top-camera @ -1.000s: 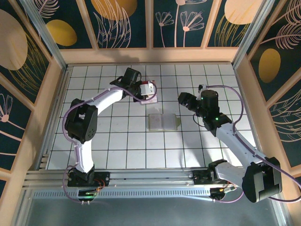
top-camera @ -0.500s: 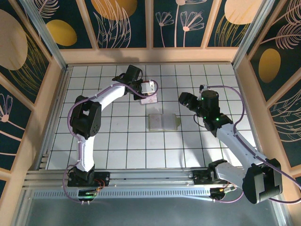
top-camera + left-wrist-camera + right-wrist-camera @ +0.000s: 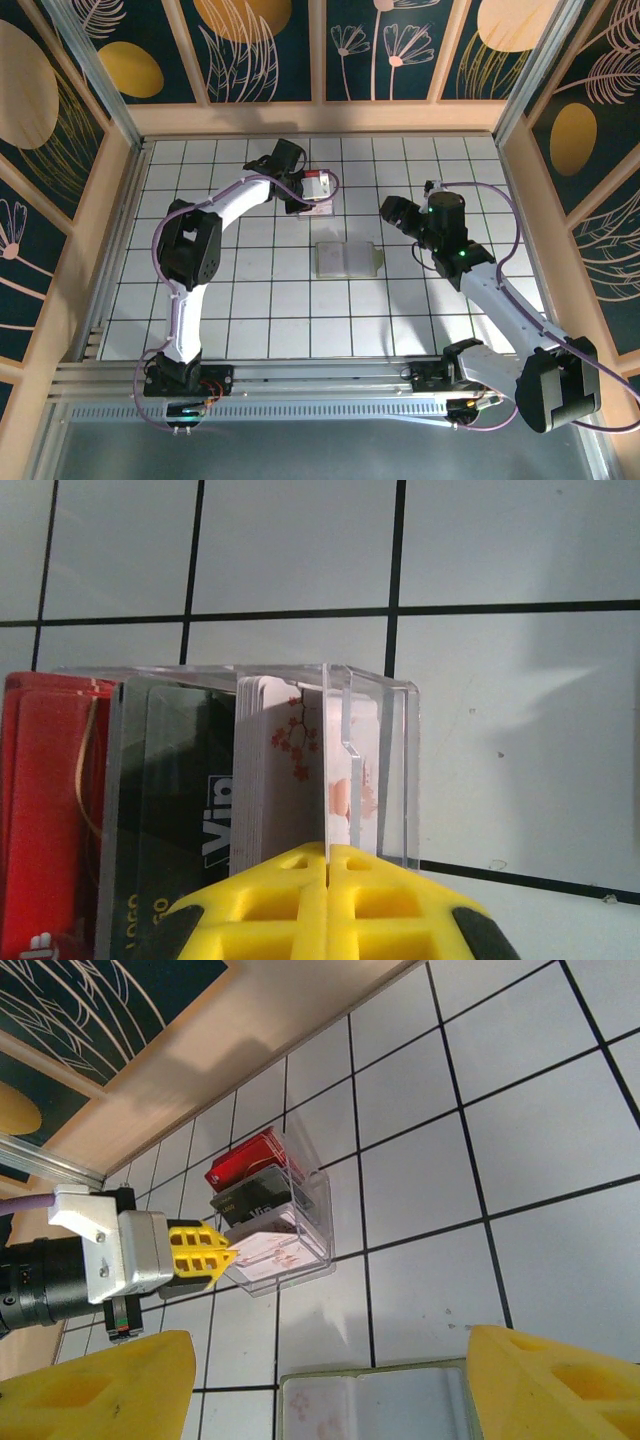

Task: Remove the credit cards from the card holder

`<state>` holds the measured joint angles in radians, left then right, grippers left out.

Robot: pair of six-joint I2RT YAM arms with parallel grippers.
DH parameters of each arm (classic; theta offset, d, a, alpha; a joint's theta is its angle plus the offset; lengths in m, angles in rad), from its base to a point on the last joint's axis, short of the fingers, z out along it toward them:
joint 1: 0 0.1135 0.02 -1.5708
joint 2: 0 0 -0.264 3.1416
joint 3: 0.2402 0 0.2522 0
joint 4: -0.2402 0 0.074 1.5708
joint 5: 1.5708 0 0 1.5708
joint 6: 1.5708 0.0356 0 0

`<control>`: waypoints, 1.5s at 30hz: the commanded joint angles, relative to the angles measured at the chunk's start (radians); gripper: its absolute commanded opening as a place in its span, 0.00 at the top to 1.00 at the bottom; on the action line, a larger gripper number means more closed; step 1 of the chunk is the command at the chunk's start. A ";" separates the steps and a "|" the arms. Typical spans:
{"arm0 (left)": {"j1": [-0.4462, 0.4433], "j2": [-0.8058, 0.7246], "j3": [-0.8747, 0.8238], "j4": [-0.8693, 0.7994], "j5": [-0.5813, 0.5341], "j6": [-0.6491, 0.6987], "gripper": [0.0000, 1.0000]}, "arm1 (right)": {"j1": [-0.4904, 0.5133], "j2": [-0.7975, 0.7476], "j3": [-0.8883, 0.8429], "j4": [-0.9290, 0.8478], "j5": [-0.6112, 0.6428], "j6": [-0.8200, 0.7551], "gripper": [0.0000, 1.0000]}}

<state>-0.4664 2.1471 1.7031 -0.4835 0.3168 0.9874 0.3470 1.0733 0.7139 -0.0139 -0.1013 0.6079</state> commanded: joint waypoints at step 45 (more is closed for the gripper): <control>0.005 -0.230 -0.072 -0.007 0.015 -0.149 0.55 | 0.336 0.255 0.174 -0.241 0.290 -0.051 0.51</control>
<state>-0.4664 2.0418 1.7111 -0.5690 0.2882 0.8906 0.6437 1.2778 0.8471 -0.1947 0.1337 0.5579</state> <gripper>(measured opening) 0.450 0.500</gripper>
